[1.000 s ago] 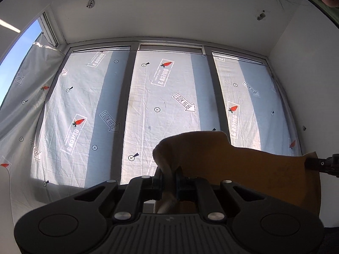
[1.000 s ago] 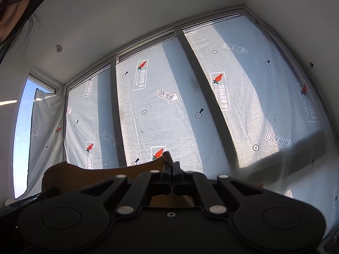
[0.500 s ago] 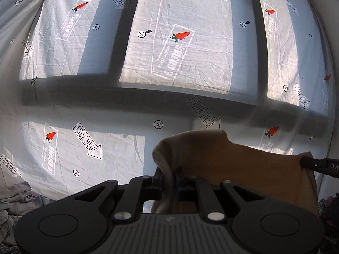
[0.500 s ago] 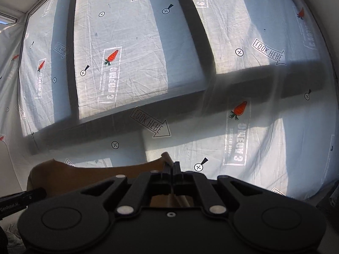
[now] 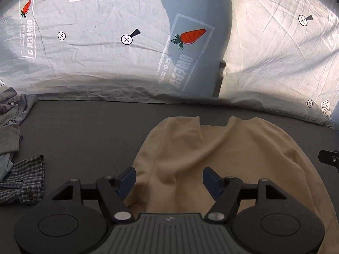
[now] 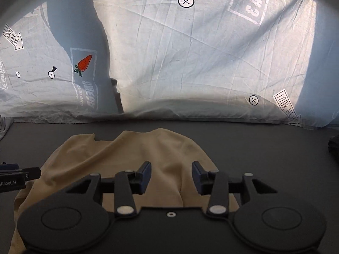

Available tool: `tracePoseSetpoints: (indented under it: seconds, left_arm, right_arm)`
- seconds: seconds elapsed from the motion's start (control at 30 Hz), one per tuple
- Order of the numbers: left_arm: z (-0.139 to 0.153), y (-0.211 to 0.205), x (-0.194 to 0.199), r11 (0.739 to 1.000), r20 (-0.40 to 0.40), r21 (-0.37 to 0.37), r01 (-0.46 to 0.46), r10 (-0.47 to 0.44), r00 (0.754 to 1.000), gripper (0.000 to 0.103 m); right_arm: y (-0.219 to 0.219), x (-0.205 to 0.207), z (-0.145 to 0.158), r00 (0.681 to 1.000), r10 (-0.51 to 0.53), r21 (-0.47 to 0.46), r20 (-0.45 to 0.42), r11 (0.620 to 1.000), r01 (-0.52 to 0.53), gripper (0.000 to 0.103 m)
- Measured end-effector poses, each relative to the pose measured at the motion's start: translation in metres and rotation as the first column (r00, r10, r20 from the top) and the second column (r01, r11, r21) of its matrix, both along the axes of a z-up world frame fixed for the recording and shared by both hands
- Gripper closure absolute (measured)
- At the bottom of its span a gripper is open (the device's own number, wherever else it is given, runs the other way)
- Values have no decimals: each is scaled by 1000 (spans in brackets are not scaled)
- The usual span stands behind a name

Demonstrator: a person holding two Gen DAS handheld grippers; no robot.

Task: Fold clothes
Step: 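Lay the beige shirt flat on the table and open both grippers, then grasp the sleeve cuff with the right gripper, pull it straight, release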

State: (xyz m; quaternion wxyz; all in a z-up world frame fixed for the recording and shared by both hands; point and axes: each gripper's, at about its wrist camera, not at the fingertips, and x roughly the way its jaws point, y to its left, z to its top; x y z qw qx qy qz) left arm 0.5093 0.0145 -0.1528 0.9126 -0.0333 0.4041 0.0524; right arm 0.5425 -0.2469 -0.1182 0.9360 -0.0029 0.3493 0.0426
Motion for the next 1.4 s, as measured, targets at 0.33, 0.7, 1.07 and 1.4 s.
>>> tracePoseSetpoints:
  seconds: [0.33, 0.7, 1.07, 1.4]
  left_arm:
    - [-41, -78, -155, 975, -222, 159, 153, -116, 968, 10]
    - [-55, -67, -178, 996, -191, 85, -16, 32, 981, 0]
    - [-59, -56, -174, 1000, -218, 11, -20, 22, 976, 0]
    - [-60, -57, -176, 1000, -211, 12, -23, 25, 977, 0]
  right_arm:
    - [-100, -161, -46, 968, -168, -109, -186, 983, 150, 49]
    - [-153, -253, -70, 937, -251, 34, -244, 963, 267, 42]
    - [-171, -250, -76, 943, -201, 186, -265, 949, 255, 96]
    - [-246, -212, -41, 911, -385, -26, -144, 922, 386, 91]
